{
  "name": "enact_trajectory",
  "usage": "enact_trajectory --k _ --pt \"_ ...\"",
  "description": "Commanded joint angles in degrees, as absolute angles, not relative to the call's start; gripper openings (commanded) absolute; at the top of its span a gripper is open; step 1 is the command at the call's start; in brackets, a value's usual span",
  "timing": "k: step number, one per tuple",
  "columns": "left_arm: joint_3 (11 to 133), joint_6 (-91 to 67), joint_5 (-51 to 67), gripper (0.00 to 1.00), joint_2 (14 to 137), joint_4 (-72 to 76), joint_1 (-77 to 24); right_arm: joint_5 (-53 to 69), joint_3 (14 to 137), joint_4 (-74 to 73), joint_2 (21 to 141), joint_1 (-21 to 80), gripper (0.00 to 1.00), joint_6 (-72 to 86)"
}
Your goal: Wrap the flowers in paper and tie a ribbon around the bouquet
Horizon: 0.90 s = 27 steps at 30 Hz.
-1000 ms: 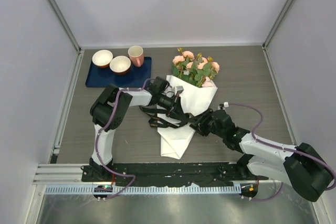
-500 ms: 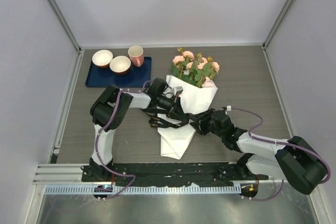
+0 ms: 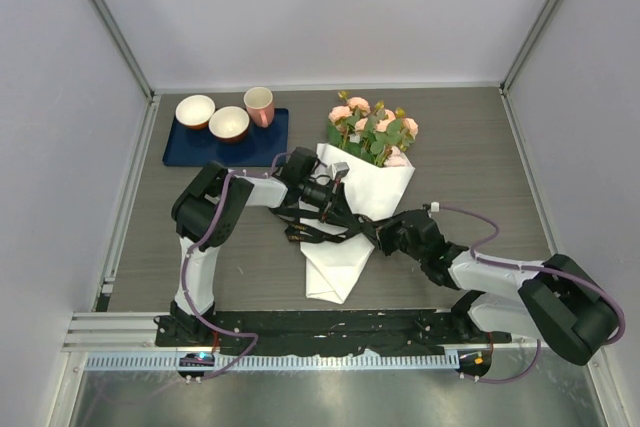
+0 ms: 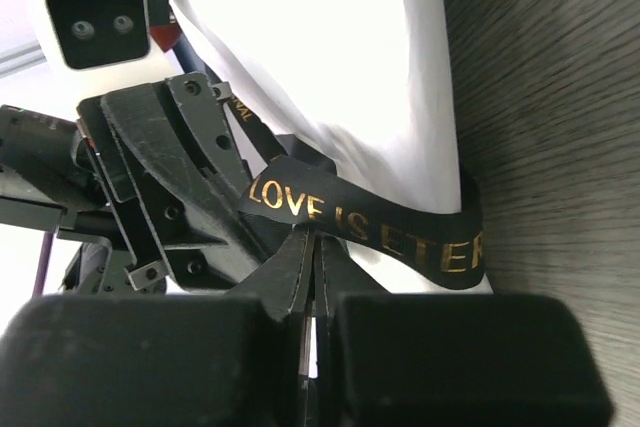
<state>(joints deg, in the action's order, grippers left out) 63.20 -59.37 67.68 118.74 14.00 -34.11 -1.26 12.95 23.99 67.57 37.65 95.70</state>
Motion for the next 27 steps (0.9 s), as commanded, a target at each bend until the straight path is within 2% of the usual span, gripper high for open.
enact_trajectory --k 1,5,6,8,9,11,12,16,17,19,21,27 --pt "63.0 -59.7 68.8 0.0 116.4 16.2 -33.8 -2.9 13.1 25.4 65.4 37.4 0.01 96.2" --pt "63.2 -58.8 68.6 0.0 116.1 14.1 -33.7 -2.2 14.1 24.3 65.0 37.3 0.0 94.3" --pt "63.8 -57.7 68.1 0.02 115.8 11.5 -33.3 -1.8 14.8 20.2 64.3 36.9 0.0 93.1" --pt "64.4 -50.3 63.0 0.19 114.3 0.3 -31.4 -1.7 16.6 15.1 63.3 36.7 0.0 88.3" --pt "64.9 -47.6 60.2 0.38 111.3 -4.4 -30.7 -1.7 17.2 11.1 62.8 36.6 0.0 86.0" --pt "65.0 -40.7 51.8 0.52 107.8 -14.9 -29.0 -0.8 20.7 5.9 62.8 36.4 0.0 78.8" --pt "64.3 -39.4 49.0 0.75 104.0 -17.5 -28.2 -0.8 22.1 0.4 62.9 36.5 0.0 76.6" --pt "57.5 -41.7 36.1 0.77 92.0 -21.0 -22.3 1.2 25.0 -6.9 62.3 36.5 0.0 68.8" --pt "56.3 -42.8 29.2 0.78 90.2 -24.0 -19.5 1.3 25.4 -7.5 61.8 36.4 0.0 68.1" --pt "55.5 -45.1 20.8 0.84 87.4 -28.8 -17.4 1.7 26.5 -10.5 62.0 36.5 0.0 65.9" --pt "56.9 -45.5 12.9 0.88 87.5 -34.9 -16.2 2.2 27.4 -11.5 62.3 36.5 0.0 64.7" --pt "59.2 -48.4 6.9 0.87 94.0 -37.2 -15.7 1.8 31.5 -16.6 63.1 36.4 0.0 62.5"
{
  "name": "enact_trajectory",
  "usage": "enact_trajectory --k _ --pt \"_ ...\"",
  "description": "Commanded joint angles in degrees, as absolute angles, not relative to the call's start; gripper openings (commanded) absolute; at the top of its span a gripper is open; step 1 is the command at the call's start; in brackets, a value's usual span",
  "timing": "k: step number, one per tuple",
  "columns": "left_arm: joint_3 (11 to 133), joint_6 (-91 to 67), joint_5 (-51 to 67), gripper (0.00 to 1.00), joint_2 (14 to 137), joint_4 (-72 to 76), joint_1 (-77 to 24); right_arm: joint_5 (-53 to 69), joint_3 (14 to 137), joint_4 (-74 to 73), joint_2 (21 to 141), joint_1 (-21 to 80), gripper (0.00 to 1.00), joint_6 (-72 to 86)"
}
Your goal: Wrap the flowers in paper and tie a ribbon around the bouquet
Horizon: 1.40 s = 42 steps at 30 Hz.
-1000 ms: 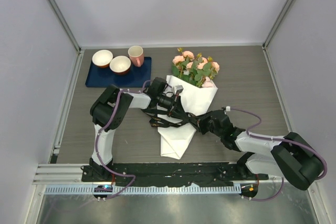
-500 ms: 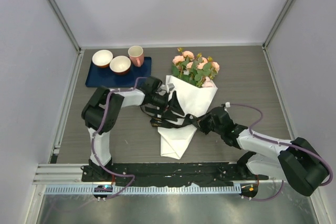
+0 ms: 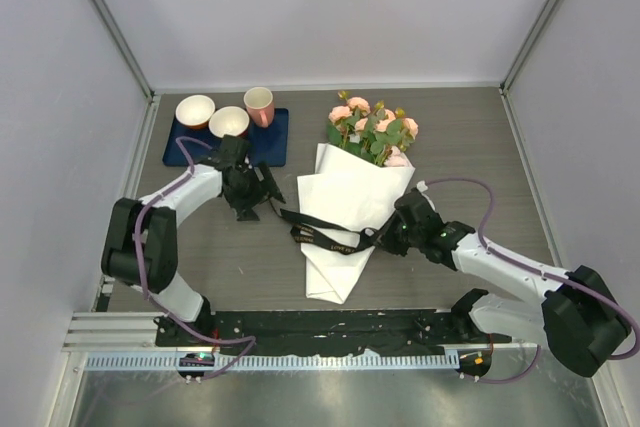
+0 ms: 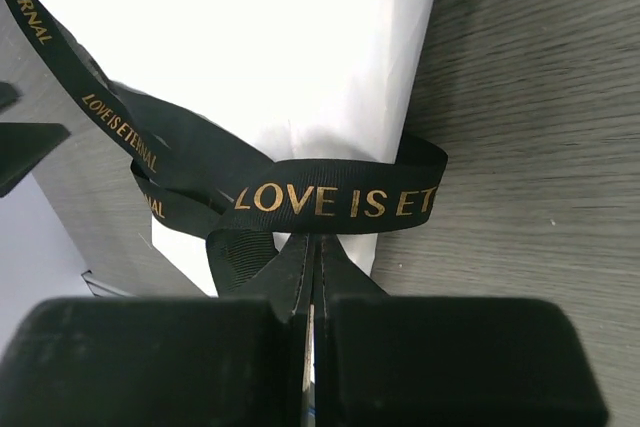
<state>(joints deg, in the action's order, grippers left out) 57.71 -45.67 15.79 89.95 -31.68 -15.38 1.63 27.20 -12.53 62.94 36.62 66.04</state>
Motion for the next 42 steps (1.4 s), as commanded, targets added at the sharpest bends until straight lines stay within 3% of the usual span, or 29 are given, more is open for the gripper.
enact_trajectory --k 1,4,6,7,8,11,19,23,31,36,42 --pt "59.2 -50.1 7.6 0.87 94.9 -36.3 -15.8 2.4 31.8 -16.8 63.6 36.5 0.0 62.4" --pt "59.3 -52.1 9.2 0.84 99.1 -32.4 -16.6 3.2 33.0 -18.2 64.8 36.5 0.0 62.5" --pt "60.4 -51.9 6.3 0.68 101.8 -31.7 -17.8 2.9 33.6 -19.7 64.7 36.6 0.0 62.4" --pt "60.5 -51.5 5.3 0.58 102.8 -31.0 -17.8 2.7 33.8 -20.3 64.6 36.5 0.0 61.9" --pt "61.2 -51.5 3.9 0.34 103.4 -31.4 -17.3 2.4 35.0 -21.5 64.8 36.6 0.0 60.5" --pt "59.9 -53.5 -0.9 0.0 102.9 -28.4 -17.4 0.8 39.2 -30.0 67.1 36.6 0.0 54.8" --pt "57.9 -57.7 -12.5 0.0 92.6 -28.3 -17.4 -18.3 52.9 -64.7 77.1 36.6 0.0 43.6" --pt "57.0 -61.3 -13.9 0.0 89.7 -27.4 -16.9 -22.6 59.4 -67.6 77.2 35.5 0.0 45.3" --pt "63.5 -59.3 -7.6 0.0 91.6 -25.7 -15.3 -18.0 66.5 -60.8 86.5 29.4 0.0 41.2" --pt "63.5 -60.3 -8.6 0.0 90.4 -28.6 -11.5 -33.7 70.3 -66.9 90.3 27.4 0.0 39.2" --pt "61.9 -62.2 -9.2 0.0 90.9 -30.8 -9.1 -41.7 72.4 -73.3 87.9 26.5 0.0 45.7"
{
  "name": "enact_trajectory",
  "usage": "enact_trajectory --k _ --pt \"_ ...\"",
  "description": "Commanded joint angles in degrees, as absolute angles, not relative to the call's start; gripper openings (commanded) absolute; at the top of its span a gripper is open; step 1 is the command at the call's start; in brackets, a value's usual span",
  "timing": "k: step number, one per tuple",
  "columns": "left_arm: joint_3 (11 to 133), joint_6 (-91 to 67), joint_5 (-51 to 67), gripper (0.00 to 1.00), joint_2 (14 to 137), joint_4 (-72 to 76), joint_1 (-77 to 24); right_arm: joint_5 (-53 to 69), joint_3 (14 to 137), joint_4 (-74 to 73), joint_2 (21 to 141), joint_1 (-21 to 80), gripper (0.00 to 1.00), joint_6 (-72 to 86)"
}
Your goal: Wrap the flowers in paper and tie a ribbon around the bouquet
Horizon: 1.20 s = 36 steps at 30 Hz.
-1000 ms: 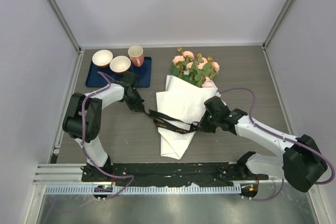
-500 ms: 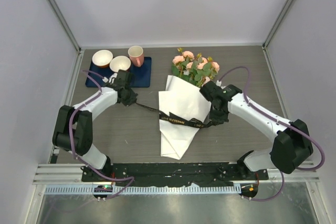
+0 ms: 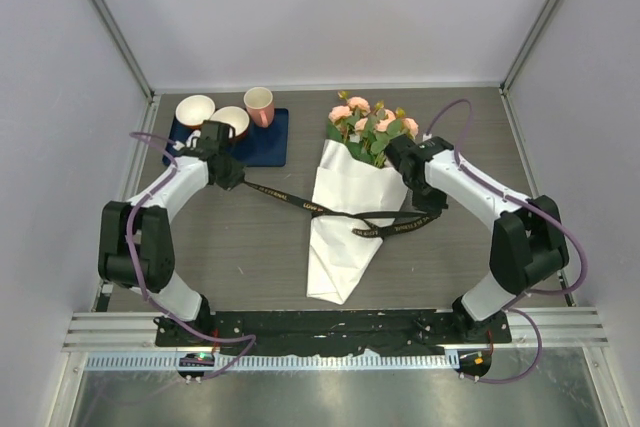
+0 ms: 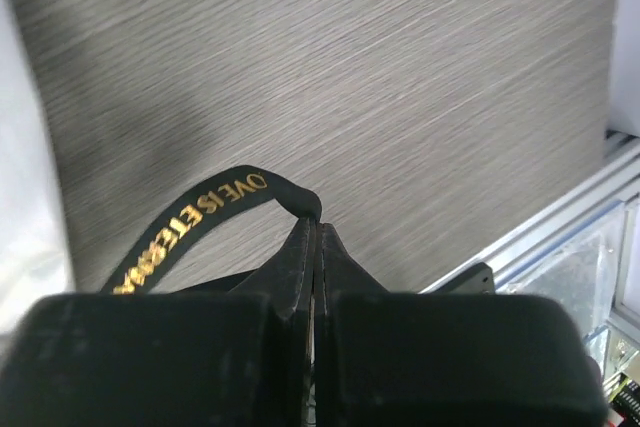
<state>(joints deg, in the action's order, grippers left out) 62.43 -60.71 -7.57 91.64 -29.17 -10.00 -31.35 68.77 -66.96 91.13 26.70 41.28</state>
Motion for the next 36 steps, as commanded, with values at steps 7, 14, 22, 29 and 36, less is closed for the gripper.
enact_trajectory --k 7,14,22,29,36 --pt "58.2 -64.0 -3.0 0.0 92.2 -26.8 -8.8 -33.0 70.1 -61.7 87.8 25.7 0.0 41.0" --pt "54.9 -66.7 3.3 0.0 91.3 -26.4 -5.0 -30.6 55.7 -44.3 82.2 19.0 0.0 52.7" --pt "47.7 -68.2 -12.5 0.01 85.1 -30.2 18.3 -30.0 39.4 -29.0 72.6 -2.4 0.0 62.0" --pt "50.2 -64.2 -12.3 0.0 84.0 -29.3 30.6 -25.3 37.0 -20.1 73.3 -13.0 0.0 57.1" --pt "54.3 -61.3 -14.2 0.0 84.8 -29.9 35.1 -22.1 36.6 -11.6 81.1 -22.4 0.0 58.1"
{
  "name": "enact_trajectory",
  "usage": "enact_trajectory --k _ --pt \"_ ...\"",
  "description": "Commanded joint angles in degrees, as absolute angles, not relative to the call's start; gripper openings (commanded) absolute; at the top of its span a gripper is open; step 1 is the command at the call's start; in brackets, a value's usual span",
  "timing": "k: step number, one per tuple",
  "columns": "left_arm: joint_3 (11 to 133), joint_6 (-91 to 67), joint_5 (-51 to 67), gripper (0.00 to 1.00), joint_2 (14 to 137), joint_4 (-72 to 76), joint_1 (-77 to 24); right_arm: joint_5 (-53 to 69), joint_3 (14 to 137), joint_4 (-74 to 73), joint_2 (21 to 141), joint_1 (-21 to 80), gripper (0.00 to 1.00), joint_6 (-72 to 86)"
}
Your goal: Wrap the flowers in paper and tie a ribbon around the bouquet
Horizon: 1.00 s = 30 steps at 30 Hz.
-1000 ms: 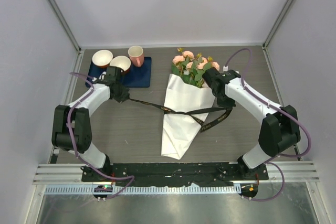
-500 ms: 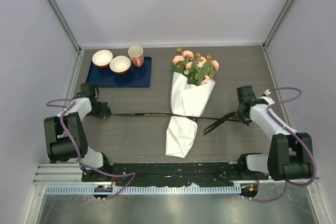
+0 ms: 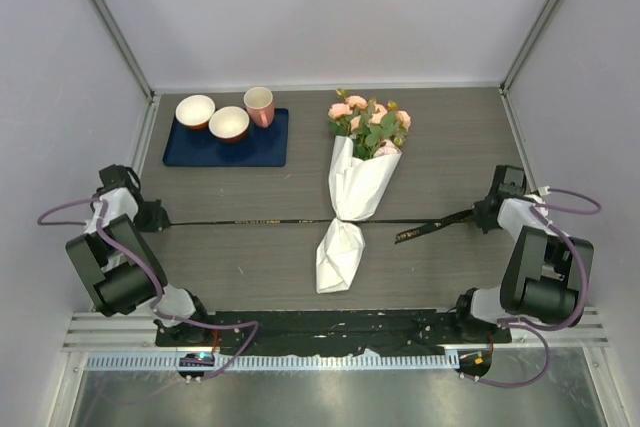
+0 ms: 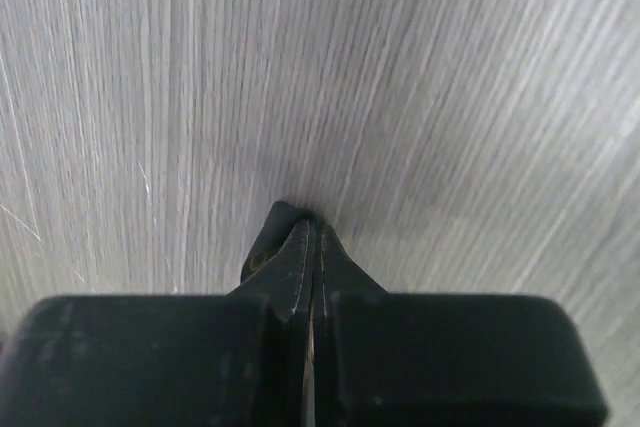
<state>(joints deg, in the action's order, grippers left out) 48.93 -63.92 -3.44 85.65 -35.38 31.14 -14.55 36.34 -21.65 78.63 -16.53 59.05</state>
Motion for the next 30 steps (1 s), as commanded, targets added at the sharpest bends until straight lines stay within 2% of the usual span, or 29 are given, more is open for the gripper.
enact_trajectory --k 1,9,13,19,20,21,23,24,25,26,27,28,29,30 --pt "54.2 -61.3 -14.0 0.0 85.3 -29.8 35.4 -21.9 36.7 -11.0 81.8 -24.4 0.0 57.7" --pt "54.2 -61.0 -13.4 0.01 86.7 -28.2 36.4 -22.0 36.2 -7.6 83.5 -26.9 0.0 54.9" --pt "55.5 -59.6 -13.8 0.0 86.4 -27.9 35.1 -27.8 36.9 -8.4 81.6 -23.7 0.0 52.4" --pt "55.6 -58.2 -4.4 0.01 87.9 -26.6 32.0 -26.3 38.1 -13.5 76.8 -19.6 0.0 47.9" --pt "55.6 -58.1 -2.9 0.06 87.8 -27.6 31.6 -21.4 39.3 -16.3 77.2 -19.6 0.0 46.7" --pt "56.0 -57.3 -1.9 0.24 87.7 -28.7 31.3 -20.4 42.0 -19.8 77.9 -18.4 0.0 45.9" --pt "56.6 -56.2 -1.8 0.4 86.0 -32.8 29.7 -18.8 42.6 -26.0 76.0 -16.0 0.01 42.6" --pt "56.6 -55.5 -2.5 0.51 84.7 -33.6 28.8 -18.7 42.2 -26.6 73.7 -12.6 0.06 41.2" --pt "56.7 -54.2 -3.4 0.56 83.5 -34.3 27.5 -19.0 42.3 -29.4 72.7 -10.3 0.25 39.6" --pt "56.8 -53.4 -4.2 0.58 80.6 -36.4 24.2 -19.3 42.2 -30.8 72.0 -8.3 0.36 38.9" --pt "56.7 -52.7 -5.8 0.64 79.2 -37.3 22.2 -19.7 42.4 -32.5 71.6 -6.7 0.45 39.0" --pt "56.4 -52.3 -7.7 0.81 77.8 -38.3 19.9 -19.6 42.6 -35.0 70.9 -3.0 0.57 39.3" --pt "56.3 -52.3 -8.0 0.83 76.4 -40.4 15.8 -18.5 42.9 -35.6 70.8 -1.2 0.63 39.1" --pt "56.0 -52.4 -8.5 0.99 74.2 -41.6 13.8 -18.9 44.5 -36.8 71.0 0.0 0.73 39.6"
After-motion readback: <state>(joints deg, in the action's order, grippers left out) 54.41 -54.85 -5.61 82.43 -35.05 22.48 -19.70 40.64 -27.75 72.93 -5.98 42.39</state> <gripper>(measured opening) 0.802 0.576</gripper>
